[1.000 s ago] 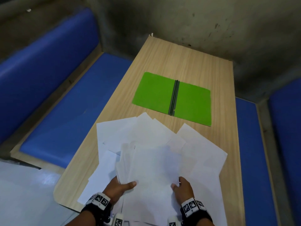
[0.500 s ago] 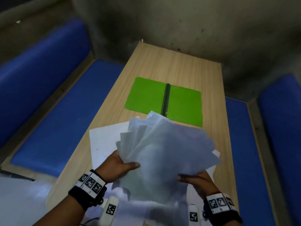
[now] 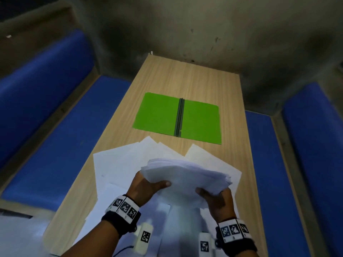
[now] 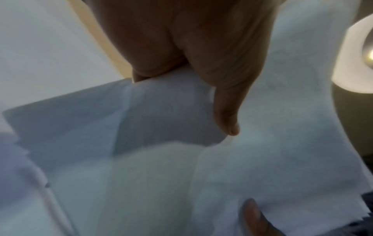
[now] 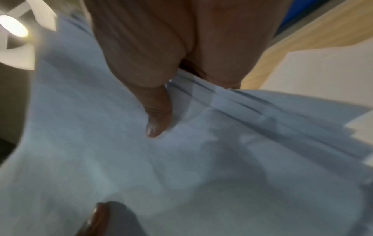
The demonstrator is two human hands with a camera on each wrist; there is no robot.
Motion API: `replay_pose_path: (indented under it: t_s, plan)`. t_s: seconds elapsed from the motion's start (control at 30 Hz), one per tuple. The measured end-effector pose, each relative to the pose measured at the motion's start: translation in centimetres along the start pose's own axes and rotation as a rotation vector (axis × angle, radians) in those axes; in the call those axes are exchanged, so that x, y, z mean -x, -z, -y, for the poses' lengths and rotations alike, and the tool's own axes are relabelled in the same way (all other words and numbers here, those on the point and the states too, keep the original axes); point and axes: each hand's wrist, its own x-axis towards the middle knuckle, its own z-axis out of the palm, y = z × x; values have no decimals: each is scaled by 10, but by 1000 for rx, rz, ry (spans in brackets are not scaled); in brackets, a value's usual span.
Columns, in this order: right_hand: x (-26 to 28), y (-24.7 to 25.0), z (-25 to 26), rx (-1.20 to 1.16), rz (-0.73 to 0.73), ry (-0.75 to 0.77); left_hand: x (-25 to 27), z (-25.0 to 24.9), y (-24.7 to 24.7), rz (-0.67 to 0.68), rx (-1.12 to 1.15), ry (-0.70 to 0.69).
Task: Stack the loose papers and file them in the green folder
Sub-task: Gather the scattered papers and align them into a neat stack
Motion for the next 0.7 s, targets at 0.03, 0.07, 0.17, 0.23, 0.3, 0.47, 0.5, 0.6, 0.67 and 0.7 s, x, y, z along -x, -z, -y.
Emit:
replay_pose_path:
  t_s: [0.03, 0.07, 0.17, 0.23, 0.3, 0.47, 0.5, 0.6, 0.67, 0.7]
  plan:
    - [-1, 5, 0, -55, -18, 40, -1, 0, -2, -9, 34, 8]
    - [2, 7, 3, -60, -63, 93, -2, -1, -3, -17, 69, 26]
    - [2, 11, -13, -67, -51, 122, -2, 6, -10, 12, 52, 49]
    - [2, 11, -27, -49, -17, 70, -1, 16, -16, 32, 25, 67]
    - [1, 12, -36, -77, -26, 42, 1, 22, -20, 24, 49, 88]
    - [0, 6, -43, 1, -104, 64, -1, 14, -31, -56, 44, 107]
    - [0, 7, -45, -2, -118, 68, -1, 12, -31, -85, 68, 98]
    - [0, 14, -53, -33, -150, 47, -1, 15, -28, -86, 141, 98]
    - [1, 16, -62, -25, -150, 3, 2, 23, -28, -10, 96, 97]
    - [2, 15, -65, -17, -140, -24, 5, 27, -29, 27, 66, 91]
